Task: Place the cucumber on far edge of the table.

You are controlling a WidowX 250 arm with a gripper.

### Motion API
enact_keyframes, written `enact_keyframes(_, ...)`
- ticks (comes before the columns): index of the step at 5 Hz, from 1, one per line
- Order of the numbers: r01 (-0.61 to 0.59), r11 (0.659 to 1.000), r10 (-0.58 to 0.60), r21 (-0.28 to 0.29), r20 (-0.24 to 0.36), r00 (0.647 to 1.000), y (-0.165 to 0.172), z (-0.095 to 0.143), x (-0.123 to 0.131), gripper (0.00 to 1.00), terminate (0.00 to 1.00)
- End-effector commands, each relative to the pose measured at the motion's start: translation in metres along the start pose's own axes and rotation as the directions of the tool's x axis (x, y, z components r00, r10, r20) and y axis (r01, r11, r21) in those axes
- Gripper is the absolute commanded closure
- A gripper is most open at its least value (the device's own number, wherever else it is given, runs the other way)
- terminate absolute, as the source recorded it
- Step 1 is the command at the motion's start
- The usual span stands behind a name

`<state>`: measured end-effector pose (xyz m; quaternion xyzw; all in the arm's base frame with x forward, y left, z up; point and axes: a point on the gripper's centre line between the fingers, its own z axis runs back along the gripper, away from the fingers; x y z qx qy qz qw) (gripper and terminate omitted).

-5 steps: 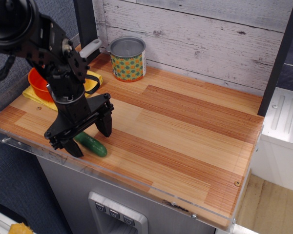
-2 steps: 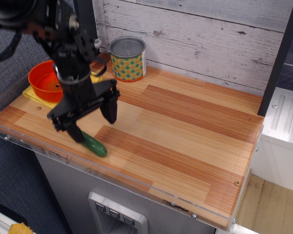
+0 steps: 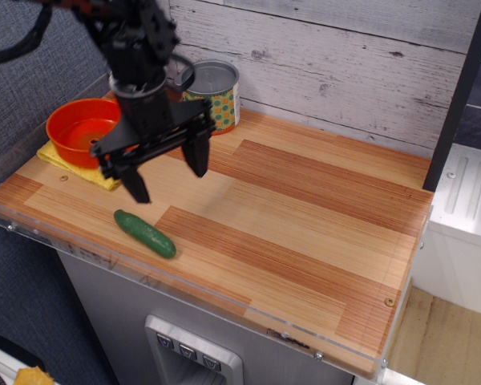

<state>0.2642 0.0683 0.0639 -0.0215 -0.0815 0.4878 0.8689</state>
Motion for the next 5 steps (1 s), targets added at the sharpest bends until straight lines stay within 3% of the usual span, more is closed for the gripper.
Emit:
enact_keyframes(1,0.246,0.968,-0.246,-0.051,0.011,0.969,-0.044,0.017,-0.022,0.00,0.00)
enact_keyframes(3,0.419,0.906,-0.417,-0.057,0.053,0.907,-0.076,0.026,-0.031,0.00,0.00)
enact_keyframes(4,0.515,0.851,-0.515,-0.103,0.028,0.857,-0.084,0.029,-0.033,0.00,0.00)
enact_keyframes(5,0.515,0.851,-0.515,-0.103,0.028,0.857,-0.084,0.029,-0.033,0.00,1.00)
